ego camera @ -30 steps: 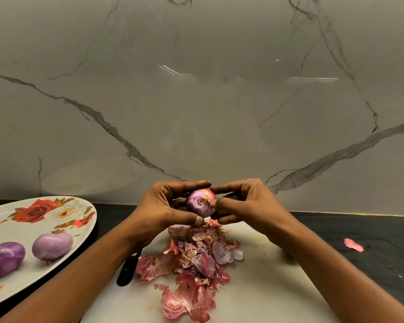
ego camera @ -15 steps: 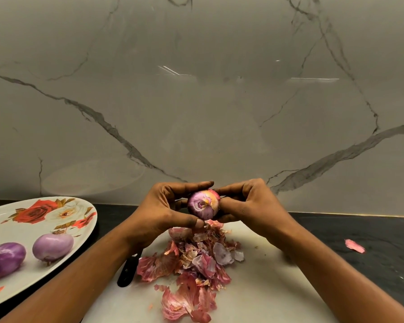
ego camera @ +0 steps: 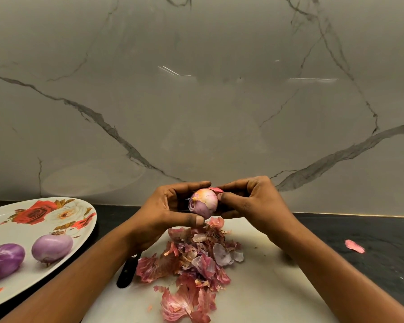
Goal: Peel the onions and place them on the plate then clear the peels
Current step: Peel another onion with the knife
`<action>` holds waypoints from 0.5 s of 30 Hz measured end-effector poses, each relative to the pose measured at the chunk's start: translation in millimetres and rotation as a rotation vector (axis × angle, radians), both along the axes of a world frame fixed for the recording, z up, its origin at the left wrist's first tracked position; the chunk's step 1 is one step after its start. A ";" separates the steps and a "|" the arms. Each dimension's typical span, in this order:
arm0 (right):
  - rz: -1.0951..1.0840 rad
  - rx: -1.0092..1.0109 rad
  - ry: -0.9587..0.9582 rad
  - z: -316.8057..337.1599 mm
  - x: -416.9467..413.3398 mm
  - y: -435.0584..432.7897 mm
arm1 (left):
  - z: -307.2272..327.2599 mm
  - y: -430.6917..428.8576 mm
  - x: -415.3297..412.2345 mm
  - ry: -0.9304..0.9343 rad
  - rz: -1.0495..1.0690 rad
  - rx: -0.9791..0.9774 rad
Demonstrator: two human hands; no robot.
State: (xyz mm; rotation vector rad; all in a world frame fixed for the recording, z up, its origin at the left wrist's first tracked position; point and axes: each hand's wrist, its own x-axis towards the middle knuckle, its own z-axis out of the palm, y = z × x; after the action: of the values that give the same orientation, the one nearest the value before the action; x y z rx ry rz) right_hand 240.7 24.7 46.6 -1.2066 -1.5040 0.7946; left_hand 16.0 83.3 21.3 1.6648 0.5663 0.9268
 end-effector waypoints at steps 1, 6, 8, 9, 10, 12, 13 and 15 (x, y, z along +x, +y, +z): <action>-0.001 -0.001 0.008 0.3 -0.2 -0.5 | 0.9 -0.5 -0.2 -0.008 -0.001 -0.008; -0.086 0.008 0.084 3.0 3.2 0.0 | 5.7 -2.0 0.1 -0.083 0.019 -0.039; -0.145 0.018 0.099 3.4 6.8 1.8 | 6.7 -1.4 -1.0 -0.114 0.024 -0.046; -0.176 0.030 0.092 3.5 8.8 2.5 | 6.7 -0.6 -2.2 -0.130 0.022 -0.051; -0.201 0.040 0.088 3.8 10.5 2.9 | 6.7 0.4 -3.5 -0.148 0.018 -0.056; -0.229 0.048 0.090 5.0 12.3 2.4 | 6.7 1.9 -6.0 -0.191 0.013 -0.072; -0.238 0.048 0.087 5.4 12.7 1.9 | 6.8 2.2 -6.7 -0.213 0.010 -0.081; -0.236 0.035 0.078 6.2 12.8 1.1 | 8.2 2.3 -6.8 -0.247 0.005 -0.099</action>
State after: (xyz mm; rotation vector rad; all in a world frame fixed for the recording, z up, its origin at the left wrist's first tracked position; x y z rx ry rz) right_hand 253.5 25.8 52.8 -1.2845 -1.2797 0.6466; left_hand 9.1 85.6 29.5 1.4349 0.4413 1.0729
